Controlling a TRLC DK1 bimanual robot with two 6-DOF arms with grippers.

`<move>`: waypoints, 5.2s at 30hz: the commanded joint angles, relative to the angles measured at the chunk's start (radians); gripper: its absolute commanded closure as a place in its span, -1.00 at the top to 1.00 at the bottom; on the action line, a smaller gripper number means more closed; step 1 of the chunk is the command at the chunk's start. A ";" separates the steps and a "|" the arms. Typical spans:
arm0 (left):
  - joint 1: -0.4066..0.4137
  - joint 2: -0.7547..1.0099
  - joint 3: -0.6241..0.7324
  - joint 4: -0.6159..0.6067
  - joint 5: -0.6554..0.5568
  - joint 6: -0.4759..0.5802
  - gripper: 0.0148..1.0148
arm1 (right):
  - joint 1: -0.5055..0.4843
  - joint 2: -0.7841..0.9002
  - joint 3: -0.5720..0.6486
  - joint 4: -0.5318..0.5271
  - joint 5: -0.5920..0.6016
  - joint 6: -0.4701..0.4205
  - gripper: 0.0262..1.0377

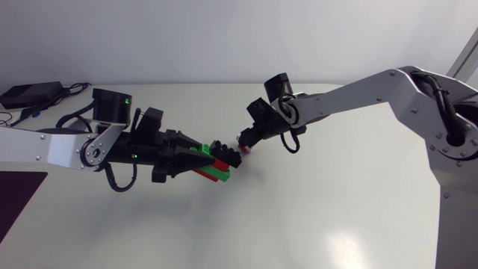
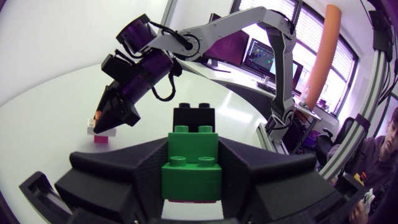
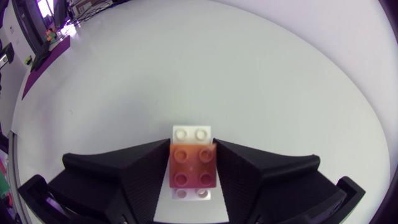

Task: Disassemble duplo

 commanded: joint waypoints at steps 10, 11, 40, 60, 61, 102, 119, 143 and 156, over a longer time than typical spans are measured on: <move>-0.007 0.022 0.017 -0.002 0.000 0.015 -0.98 | -0.001 0.023 0.031 -0.037 0.007 -0.036 0.72; -0.007 0.022 0.017 -0.002 0.000 0.015 -0.98 | -0.003 0.013 0.026 -0.039 0.005 -0.039 0.76; -0.011 0.031 0.023 -0.016 0.000 0.020 -0.98 | -0.178 -0.124 -0.015 -0.349 -0.892 -0.467 0.83; -0.040 0.034 0.017 -0.027 -0.002 0.037 -0.98 | -0.067 -0.147 -0.003 -0.698 -0.934 -0.837 0.83; -0.040 0.034 0.017 -0.028 -0.002 0.038 -0.98 | -0.066 -0.147 -0.003 -0.698 -0.934 -0.837 0.83; -0.048 0.017 0.014 -0.041 -0.042 0.067 -0.98 | -0.038 -0.102 0.058 -0.812 -0.875 -0.877 0.83; -0.048 0.013 0.013 -0.042 -0.048 0.066 -0.98 | -0.015 -0.092 0.063 -0.823 -0.840 -0.878 0.71; -0.050 0.001 0.008 -0.045 -0.048 0.066 -0.98 | -0.010 -0.065 0.100 -0.830 -0.828 -0.852 -0.66; -0.050 0.002 0.008 -0.045 -0.048 0.067 -0.98 | 0.005 -0.136 0.018 -0.663 -0.653 -0.755 -0.66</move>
